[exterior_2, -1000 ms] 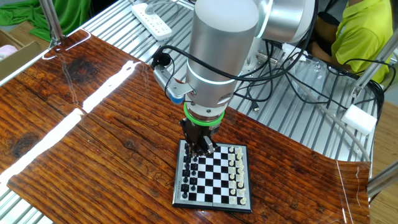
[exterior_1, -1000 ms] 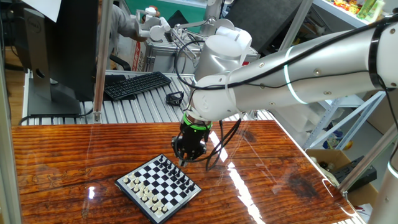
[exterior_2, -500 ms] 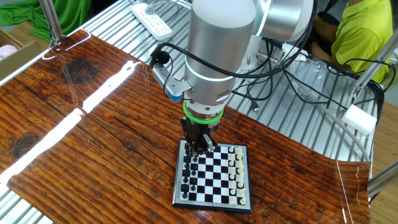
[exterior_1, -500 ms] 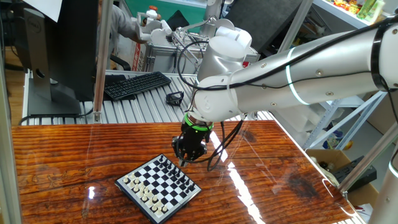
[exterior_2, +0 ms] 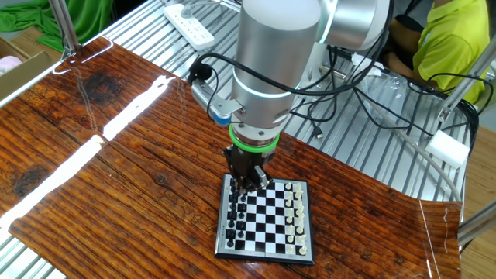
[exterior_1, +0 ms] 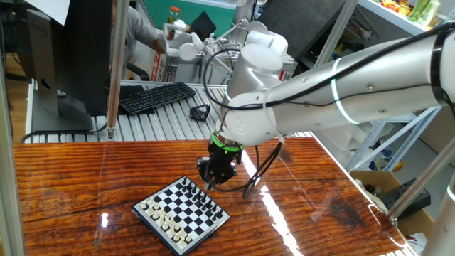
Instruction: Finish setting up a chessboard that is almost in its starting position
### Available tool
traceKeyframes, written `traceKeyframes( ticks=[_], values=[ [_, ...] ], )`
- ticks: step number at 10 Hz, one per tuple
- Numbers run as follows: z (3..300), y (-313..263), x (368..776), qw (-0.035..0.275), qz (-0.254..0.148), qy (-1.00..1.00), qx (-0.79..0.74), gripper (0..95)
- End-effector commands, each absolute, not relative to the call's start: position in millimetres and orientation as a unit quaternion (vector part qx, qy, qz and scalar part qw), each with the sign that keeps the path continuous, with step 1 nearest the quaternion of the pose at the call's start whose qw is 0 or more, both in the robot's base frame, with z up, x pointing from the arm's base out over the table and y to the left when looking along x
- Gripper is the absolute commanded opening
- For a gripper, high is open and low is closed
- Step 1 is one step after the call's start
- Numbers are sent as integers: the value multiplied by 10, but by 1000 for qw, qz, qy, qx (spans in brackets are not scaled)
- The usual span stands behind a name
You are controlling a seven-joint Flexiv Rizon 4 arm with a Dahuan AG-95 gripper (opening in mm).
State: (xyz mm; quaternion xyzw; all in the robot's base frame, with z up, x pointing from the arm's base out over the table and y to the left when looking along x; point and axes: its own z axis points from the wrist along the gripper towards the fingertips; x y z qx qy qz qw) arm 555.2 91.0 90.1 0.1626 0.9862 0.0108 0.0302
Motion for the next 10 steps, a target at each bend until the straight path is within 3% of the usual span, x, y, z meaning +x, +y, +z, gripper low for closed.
traceKeyframes(
  ticks=[1, 10],
  values=[
    [899, 914, 5553, 31, 18, 988, 150, 0],
    [899, 914, 5553, 37, 38, 988, 144, 0]
  ],
)
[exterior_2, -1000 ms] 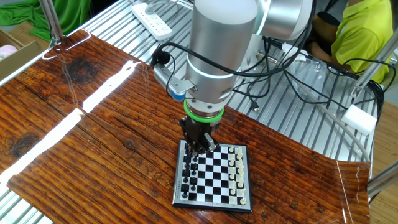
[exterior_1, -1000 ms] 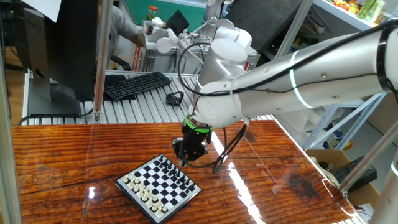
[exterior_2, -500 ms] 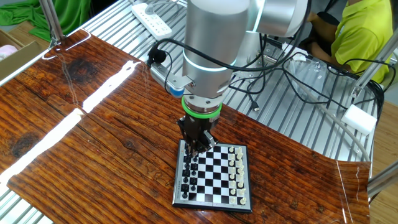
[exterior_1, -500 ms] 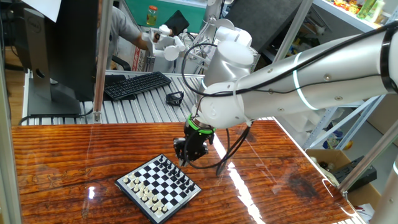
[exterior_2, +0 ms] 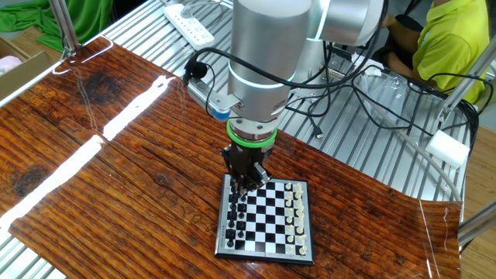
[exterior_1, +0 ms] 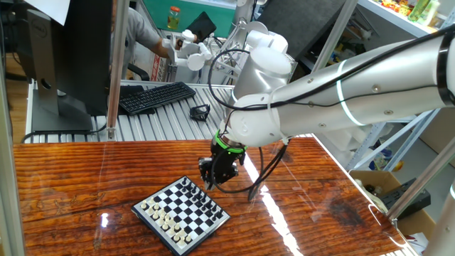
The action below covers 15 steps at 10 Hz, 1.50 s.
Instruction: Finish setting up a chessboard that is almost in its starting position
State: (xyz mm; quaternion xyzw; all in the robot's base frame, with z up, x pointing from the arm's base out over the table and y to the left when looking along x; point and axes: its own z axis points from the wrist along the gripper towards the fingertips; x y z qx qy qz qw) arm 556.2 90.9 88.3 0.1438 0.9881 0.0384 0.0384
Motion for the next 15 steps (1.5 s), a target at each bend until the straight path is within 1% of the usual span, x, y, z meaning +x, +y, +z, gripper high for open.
traceKeyframes(
  ticks=[1, 7, 15],
  values=[
    [899, 914, 5553, 36, 38, 988, 145, 0],
    [871, 946, 5595, 37, 38, 985, 163, 0],
    [951, 1278, 6122, 30, 32, 977, 210, 0]
  ],
)
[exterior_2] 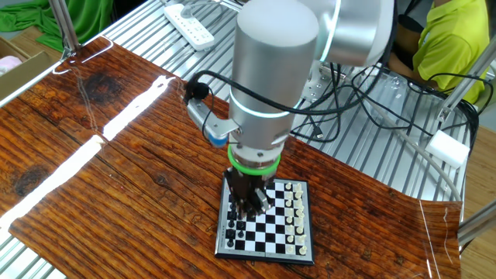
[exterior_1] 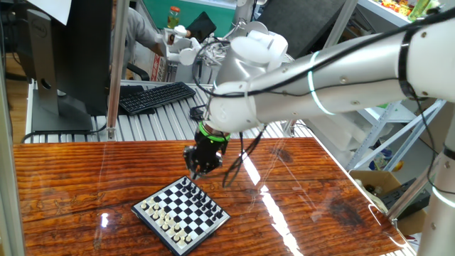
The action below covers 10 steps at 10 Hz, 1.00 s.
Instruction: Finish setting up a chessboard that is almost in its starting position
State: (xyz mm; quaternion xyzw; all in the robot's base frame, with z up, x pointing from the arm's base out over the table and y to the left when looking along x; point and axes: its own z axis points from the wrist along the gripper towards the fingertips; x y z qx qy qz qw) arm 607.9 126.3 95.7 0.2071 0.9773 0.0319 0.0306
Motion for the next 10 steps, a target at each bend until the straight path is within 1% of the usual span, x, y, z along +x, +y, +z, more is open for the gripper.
traceKeyframes(
  ticks=[1, 3, 7, 10],
  values=[
    [970, 1311, 6201, 29, 28, 976, 216, 0],
    [996, 1349, 6312, 25, 17, 975, 220, 0],
    [1021, 1377, 6423, 19, 16, 974, 227, 0],
    [980, 1378, 6430, 26, 18, 972, 233, 0]
  ],
)
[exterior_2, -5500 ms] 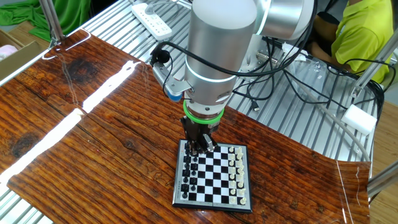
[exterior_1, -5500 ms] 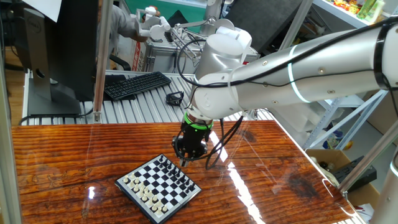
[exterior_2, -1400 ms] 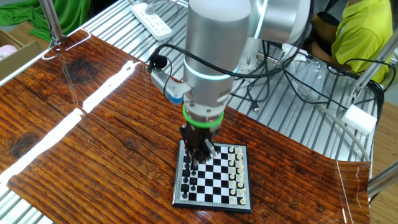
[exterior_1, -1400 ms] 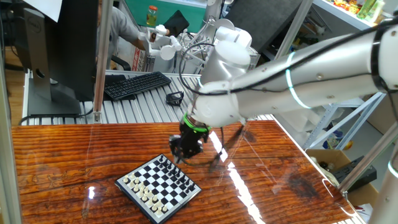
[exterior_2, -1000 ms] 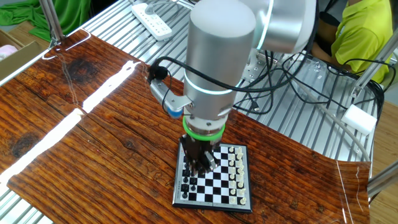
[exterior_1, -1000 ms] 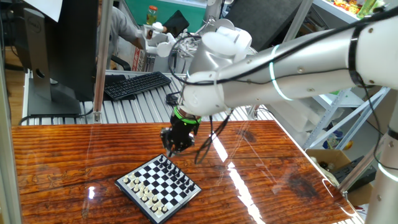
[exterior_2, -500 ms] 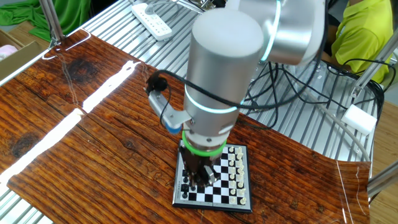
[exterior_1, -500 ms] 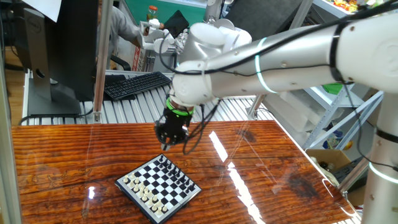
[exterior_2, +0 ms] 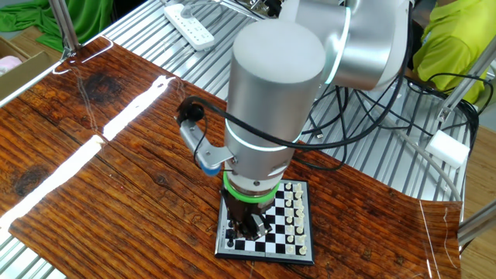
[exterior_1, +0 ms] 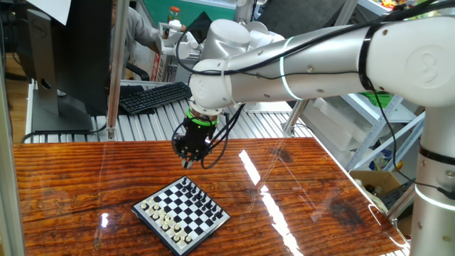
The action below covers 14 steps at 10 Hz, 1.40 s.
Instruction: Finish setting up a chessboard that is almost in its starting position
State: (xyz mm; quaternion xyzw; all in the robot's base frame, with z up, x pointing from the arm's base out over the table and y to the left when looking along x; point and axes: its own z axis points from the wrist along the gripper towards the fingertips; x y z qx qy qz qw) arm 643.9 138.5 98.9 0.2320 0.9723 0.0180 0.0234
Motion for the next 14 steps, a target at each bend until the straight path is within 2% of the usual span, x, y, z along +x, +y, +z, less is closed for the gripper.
traceKeyframes(
  ticks=[1, 14],
  values=[
    [959, 1377, 6434, 28, 19, 972, 234, 0],
    [795, 1359, 6436, 40, 25, 971, 235, 0]
  ],
)
